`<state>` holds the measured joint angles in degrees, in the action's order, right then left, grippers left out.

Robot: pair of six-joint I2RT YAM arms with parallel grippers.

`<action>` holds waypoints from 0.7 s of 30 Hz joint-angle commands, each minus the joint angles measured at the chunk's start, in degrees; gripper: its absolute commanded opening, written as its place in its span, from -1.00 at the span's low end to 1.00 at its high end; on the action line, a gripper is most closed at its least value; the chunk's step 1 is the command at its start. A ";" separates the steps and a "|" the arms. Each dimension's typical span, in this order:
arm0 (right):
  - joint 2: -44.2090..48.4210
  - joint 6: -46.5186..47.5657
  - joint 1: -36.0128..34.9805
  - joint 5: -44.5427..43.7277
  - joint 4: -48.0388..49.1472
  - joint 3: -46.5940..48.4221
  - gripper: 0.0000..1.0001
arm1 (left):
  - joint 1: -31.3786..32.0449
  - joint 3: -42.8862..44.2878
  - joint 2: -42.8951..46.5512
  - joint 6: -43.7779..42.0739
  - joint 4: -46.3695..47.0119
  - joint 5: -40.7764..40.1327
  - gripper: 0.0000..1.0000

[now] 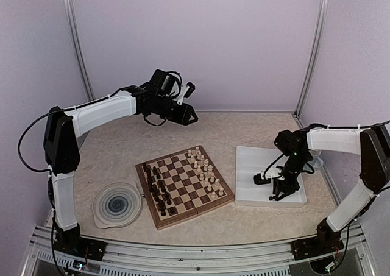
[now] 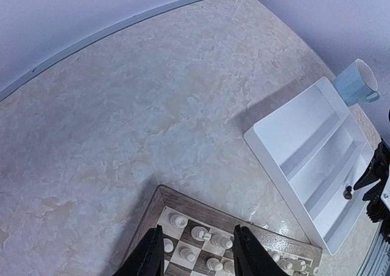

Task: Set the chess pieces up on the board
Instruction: Pick up the pawn from the storage box.

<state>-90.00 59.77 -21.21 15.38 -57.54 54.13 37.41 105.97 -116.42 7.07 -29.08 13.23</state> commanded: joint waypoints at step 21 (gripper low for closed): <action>0.45 -0.68 -3.31 -5.04 10.74 -6.85 -0.80 | 8.73 -11.77 8.83 0.04 7.23 -3.46 -0.19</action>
<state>-89.97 60.99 -24.12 10.61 -46.63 48.38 43.55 95.37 -110.04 6.83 -26.04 10.15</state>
